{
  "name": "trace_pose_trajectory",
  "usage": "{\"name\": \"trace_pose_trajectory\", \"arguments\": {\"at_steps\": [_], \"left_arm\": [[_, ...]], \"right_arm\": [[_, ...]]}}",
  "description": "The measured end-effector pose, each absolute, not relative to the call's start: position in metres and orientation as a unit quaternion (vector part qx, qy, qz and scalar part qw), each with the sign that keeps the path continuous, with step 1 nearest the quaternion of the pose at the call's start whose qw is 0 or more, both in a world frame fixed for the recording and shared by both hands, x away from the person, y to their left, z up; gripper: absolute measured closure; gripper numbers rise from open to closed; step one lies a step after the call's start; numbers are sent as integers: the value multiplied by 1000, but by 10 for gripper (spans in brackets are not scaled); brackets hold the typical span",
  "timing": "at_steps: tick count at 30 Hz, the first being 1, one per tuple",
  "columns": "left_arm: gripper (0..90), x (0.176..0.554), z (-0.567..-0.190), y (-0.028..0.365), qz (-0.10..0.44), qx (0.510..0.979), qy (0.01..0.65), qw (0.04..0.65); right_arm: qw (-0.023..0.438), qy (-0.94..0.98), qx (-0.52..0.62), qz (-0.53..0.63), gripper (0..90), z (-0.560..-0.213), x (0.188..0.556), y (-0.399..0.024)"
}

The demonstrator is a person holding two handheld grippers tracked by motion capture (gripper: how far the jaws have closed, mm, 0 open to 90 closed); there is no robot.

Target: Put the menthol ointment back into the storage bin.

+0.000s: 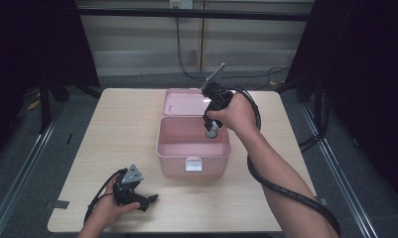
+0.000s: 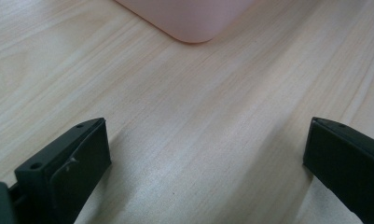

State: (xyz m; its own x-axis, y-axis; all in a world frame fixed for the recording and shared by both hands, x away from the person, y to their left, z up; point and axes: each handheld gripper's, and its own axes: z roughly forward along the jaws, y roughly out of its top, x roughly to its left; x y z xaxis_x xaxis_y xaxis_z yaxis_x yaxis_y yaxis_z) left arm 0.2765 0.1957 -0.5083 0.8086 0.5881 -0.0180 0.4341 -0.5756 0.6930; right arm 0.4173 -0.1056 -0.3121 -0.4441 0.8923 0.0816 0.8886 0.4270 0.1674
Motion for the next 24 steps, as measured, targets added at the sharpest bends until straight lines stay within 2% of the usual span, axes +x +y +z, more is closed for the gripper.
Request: {"name": "trace_pose_trajectory", "arguments": {"at_steps": [7, 24], "left_arm": [[0, 277, -508, 196, 106, 881, 289, 358], [0, 277, -508, 196, 106, 881, 289, 358]], "right_arm": [[11, 836, 541, 91, 507, -326, 419, -95], [11, 812, 576, 90, 507, -352, 432, -98]]}}
